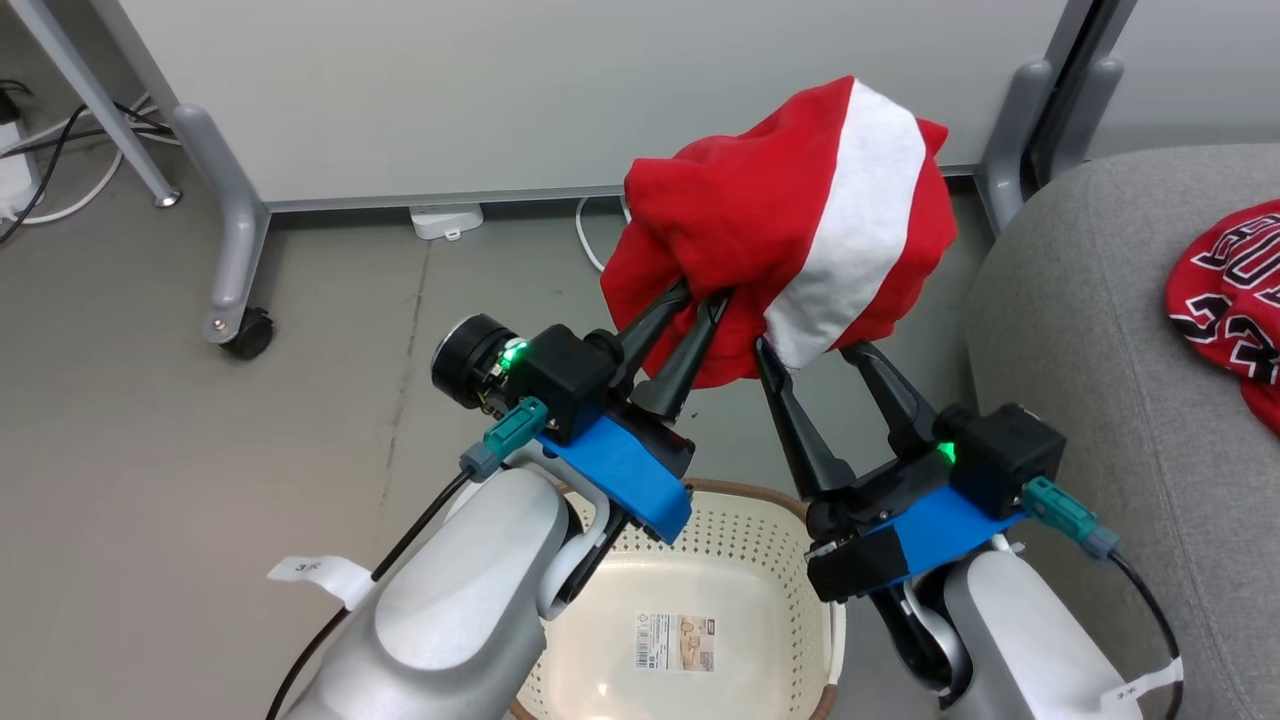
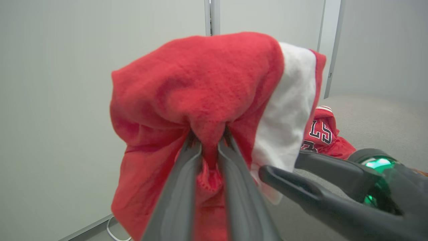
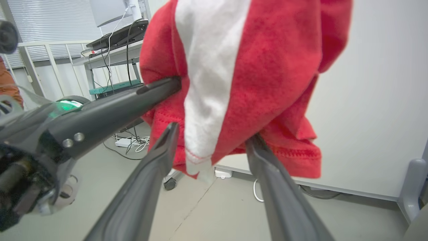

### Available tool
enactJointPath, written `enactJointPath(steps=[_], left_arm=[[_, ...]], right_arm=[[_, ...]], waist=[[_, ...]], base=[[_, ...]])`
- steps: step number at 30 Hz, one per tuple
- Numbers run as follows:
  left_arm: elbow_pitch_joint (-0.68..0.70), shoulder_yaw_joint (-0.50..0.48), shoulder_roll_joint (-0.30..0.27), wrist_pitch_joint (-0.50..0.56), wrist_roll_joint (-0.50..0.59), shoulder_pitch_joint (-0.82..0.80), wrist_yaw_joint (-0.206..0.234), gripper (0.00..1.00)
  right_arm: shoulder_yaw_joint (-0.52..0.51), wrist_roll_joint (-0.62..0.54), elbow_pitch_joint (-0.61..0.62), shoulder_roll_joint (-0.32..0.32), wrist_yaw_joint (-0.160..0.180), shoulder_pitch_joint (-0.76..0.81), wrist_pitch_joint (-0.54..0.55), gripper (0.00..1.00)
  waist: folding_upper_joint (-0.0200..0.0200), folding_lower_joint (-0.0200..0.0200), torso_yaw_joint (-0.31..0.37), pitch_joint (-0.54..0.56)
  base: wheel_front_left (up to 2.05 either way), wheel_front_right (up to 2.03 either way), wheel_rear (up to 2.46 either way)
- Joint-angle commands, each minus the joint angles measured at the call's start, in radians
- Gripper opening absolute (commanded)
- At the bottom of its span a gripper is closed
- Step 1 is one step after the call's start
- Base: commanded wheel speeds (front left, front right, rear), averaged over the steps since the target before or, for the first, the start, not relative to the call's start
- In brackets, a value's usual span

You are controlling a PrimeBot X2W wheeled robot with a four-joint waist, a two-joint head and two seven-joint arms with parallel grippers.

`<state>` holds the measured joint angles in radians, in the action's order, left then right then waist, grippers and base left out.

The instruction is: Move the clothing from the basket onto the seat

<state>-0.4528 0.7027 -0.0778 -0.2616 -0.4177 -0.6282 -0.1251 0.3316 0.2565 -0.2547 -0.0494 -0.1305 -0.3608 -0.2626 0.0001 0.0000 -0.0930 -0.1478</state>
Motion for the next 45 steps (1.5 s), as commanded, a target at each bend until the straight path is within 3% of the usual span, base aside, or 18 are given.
enactJointPath(steps=[1,9,10,11,12,13,41,43,45], left_arm=[[0.005,0.003,0.003,-0.005,0.001,-0.014,-0.005,0.00],[0.003,0.018,0.011,-0.005,0.002,-0.006,-0.006,0.00],[0.003,0.020,0.011,-0.005,0.002,-0.006,-0.004,0.00],[0.003,0.022,0.012,-0.005,0.002,-0.006,-0.004,0.00],[0.003,0.023,0.012,-0.005,0.001,-0.007,-0.004,0.00],[0.003,0.024,0.013,-0.005,0.001,-0.008,-0.004,0.00],[-0.013,0.016,0.012,-0.005,0.019,-0.016,-0.005,0.00],[-0.013,0.014,0.012,-0.005,0.025,-0.016,-0.005,0.02],[-0.014,0.011,0.011,-0.005,0.029,-0.013,-0.005,0.18]], right_arm=[[-0.002,0.012,-0.005,-0.002,-0.001,-0.017,-0.003,1.00],[-0.010,0.048,-0.016,-0.002,-0.001,-0.049,-0.003,1.00],[-0.009,0.052,-0.016,-0.002,-0.001,-0.052,-0.003,0.90],[-0.009,0.054,-0.017,-0.002,-0.001,-0.053,-0.003,0.45],[-0.008,0.056,-0.018,-0.002,-0.001,-0.055,-0.003,0.31],[-0.006,0.059,-0.018,-0.002,-0.001,-0.056,-0.003,0.00],[-0.018,0.061,-0.016,-0.002,0.000,-0.059,-0.003,0.00],[-0.019,0.060,-0.016,-0.002,0.000,-0.061,-0.003,0.00],[-0.021,0.059,-0.015,-0.002,0.000,-0.063,-0.003,0.00]], waist=[[-0.0001,0.0000,-0.004,-0.002],[-0.0001,0.0000,-0.008,-0.007],[-0.0001,0.0000,-0.008,-0.008],[-0.0001,0.0000,-0.008,-0.009],[-0.0001,0.0000,-0.007,-0.010],[-0.0001,0.0000,-0.007,-0.011],[-0.0001,0.0000,0.003,-0.011],[-0.0001,0.0000,0.002,-0.013],[-0.0001,0.0000,0.002,-0.014]], base=[[0.00,0.00,0.00],[0.00,0.00,0.00],[0.00,0.00,0.00],[0.00,0.00,0.00],[0.00,0.00,0.00],[0.00,0.00,0.00],[0.00,0.00,0.00],[0.00,0.00,0.00],[0.00,0.00,0.00]])
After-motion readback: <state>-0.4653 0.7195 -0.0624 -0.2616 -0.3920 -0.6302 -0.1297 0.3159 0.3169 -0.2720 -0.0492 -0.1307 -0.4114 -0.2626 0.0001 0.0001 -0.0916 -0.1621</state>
